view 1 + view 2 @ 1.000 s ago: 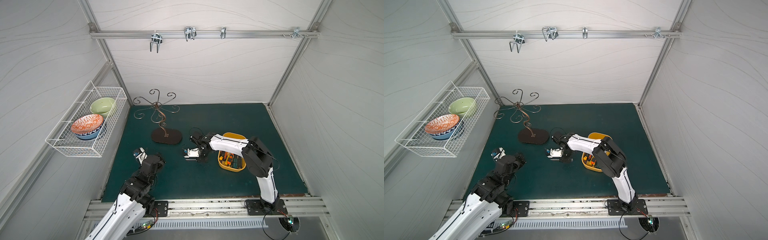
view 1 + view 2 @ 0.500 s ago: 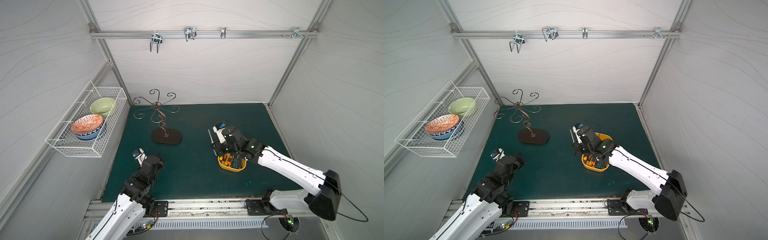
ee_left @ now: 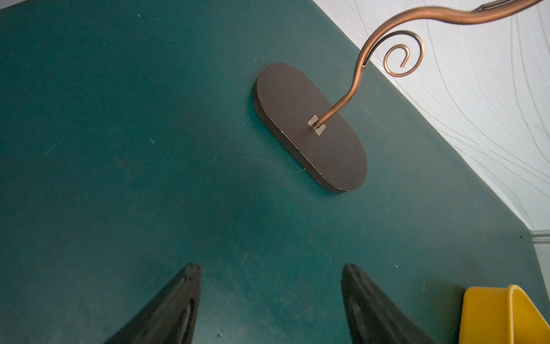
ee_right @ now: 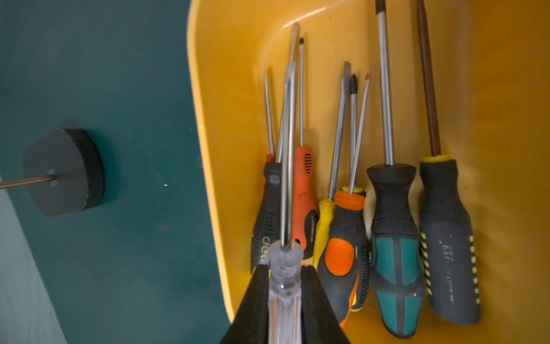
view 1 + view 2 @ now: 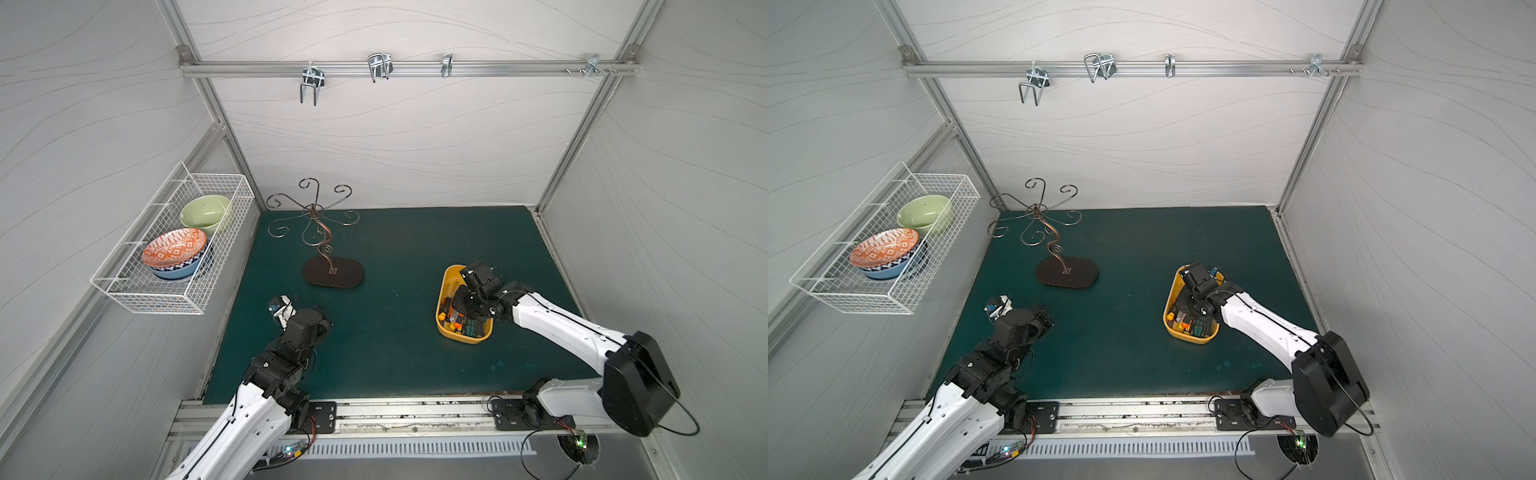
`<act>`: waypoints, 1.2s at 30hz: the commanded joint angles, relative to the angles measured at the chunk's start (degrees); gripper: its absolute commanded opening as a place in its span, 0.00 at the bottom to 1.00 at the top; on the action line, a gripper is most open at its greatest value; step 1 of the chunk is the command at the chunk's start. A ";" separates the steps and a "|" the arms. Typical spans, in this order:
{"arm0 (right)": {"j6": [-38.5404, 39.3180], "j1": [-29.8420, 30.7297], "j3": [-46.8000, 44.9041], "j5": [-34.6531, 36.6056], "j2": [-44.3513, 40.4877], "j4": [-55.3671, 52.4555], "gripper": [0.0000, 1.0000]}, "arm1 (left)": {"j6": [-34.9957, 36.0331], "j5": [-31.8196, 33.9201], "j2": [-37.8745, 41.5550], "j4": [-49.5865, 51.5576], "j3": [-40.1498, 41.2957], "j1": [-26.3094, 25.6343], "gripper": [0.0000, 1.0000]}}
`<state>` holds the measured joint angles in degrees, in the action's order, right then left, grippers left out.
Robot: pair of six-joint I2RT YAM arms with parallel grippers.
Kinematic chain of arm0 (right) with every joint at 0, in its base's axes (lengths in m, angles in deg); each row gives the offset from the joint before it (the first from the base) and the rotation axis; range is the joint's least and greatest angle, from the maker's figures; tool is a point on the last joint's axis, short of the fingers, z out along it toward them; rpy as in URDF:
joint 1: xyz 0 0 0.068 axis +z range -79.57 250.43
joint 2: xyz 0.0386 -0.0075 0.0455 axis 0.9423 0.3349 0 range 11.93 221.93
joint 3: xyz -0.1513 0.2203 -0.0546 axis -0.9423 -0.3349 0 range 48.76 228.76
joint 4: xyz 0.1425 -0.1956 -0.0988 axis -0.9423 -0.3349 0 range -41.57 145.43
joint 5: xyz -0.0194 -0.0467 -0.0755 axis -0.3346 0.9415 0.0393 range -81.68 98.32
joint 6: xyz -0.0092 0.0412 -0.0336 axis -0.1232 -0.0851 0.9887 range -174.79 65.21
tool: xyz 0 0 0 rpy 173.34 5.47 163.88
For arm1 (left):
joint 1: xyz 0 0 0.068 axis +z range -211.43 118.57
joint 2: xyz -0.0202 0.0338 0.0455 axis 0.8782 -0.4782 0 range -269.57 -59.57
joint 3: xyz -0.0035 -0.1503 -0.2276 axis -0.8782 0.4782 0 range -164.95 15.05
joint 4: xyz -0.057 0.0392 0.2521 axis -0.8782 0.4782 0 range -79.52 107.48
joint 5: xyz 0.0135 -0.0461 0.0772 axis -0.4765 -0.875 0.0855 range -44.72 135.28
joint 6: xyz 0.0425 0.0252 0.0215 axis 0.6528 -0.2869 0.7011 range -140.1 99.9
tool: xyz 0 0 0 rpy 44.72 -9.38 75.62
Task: Put the screwdriver on the desktop into the storage box
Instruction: Place the screwdriver in the storage box, then reset both arms
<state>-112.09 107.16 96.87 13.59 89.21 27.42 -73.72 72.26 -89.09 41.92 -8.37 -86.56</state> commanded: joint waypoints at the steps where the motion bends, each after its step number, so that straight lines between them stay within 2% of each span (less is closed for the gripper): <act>1: -1.15 0.14 0.38 -0.87 2.05 1.10 0.00 | -0.60 0.47 0.06 -2.37 -0.35 0.27 0.78; 4: -0.85 0.14 -0.30 -0.68 3.10 1.64 0.26 | 0.37 1.25 0.34 -2.09 -0.62 0.30 0.78; 8: 1.98 0.20 1.72 0.72 1.36 -0.32 0.46 | 2.21 3.08 0.61 -1.33 -1.45 0.29 0.78; 10: 4.21 0.11 3.52 3.15 -0.76 -2.80 0.51 | 3.20 4.04 0.45 -1.58 -1.78 0.26 0.78; 13: 8.38 -2.06 5.85 5.97 -5.02 -6.44 0.53 | 5.78 5.51 -0.66 -3.11 -2.53 0.30 0.78; 16: 13.80 -8.53 5.56 7.02 -10.94 -7.24 0.53 | 9.93 8.06 -3.02 -6.18 -3.46 0.42 0.80; 19: 19.88 -19.01 1.87 5.43 -18.05 -4.84 0.53 | 13.75 10.35 -6.42 -10.59 -4.14 1.27 0.82; 23: 28.60 -33.50 -8.38 1.53 -25.46 4.51 0.82 | 19.06 12.08 -12.38 -18.03 -5.02 3.66 0.84; 25: 31.10 -38.71 -12.51 -1.43 -25.38 10.44 0.96 | 21.38 12.28 -15.69 -20.84 -5.70 5.44 0.84; 26: 31.63 -40.48 -13.94 -1.33 -23.83 13.06 0.99 | 22.45 12.10 -17.60 -21.86 -6.19 6.66 0.84; 30: 36.55 -41.82 -17.00 0.40 -14.77 26.73 0.99 | 26.58 10.04 -24.88 -26.69 -7.54 11.73 0.84; 36: 42.66 -39.96 -20.50 1.52 -3.03 50.75 0.99 | 35.36 1.35 -33.02 -35.06 -7.95 19.06 0.88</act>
<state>-74.80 66.03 77.18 14.47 84.12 61.04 -44.67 77.88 -120.30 14.29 -13.95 -69.66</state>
